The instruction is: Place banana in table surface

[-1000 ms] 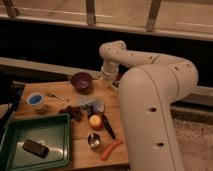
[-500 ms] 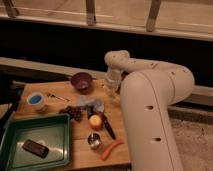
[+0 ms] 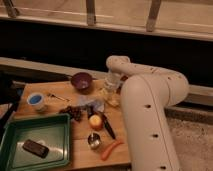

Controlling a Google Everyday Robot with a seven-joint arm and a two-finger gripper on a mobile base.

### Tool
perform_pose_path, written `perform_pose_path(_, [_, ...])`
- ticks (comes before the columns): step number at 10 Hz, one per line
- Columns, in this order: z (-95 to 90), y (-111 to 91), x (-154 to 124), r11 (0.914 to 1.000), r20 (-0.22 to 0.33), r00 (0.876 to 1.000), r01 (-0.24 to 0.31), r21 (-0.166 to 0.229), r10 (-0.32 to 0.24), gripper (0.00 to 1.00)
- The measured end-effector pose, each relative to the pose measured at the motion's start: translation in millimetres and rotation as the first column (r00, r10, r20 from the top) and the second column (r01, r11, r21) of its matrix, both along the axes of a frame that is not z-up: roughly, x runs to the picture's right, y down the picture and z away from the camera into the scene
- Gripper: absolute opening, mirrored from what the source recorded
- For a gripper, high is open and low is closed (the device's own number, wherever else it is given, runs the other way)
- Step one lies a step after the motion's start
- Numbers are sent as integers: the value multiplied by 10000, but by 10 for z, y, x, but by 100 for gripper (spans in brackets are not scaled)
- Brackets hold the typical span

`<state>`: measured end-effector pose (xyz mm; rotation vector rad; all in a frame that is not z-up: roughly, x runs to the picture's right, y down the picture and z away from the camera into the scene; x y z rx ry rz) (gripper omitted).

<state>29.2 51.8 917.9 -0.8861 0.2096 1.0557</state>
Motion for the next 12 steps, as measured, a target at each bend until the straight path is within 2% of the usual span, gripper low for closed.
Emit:
perform_pose_path(3, [14, 53, 2, 9999, 55, 10000, -33, -134, 34, 78])
perform_pose_path(8, [-109, -134, 110, 9992, -163, 9998, -104, 384, 110, 80])
perform_pose_path(11, [-206, -369, 258, 9949, -527, 9981, -267, 975, 320, 80])
perform_pose_path(12, [-198, -349, 277, 9952, -557, 9979, -266, 946, 320, 80])
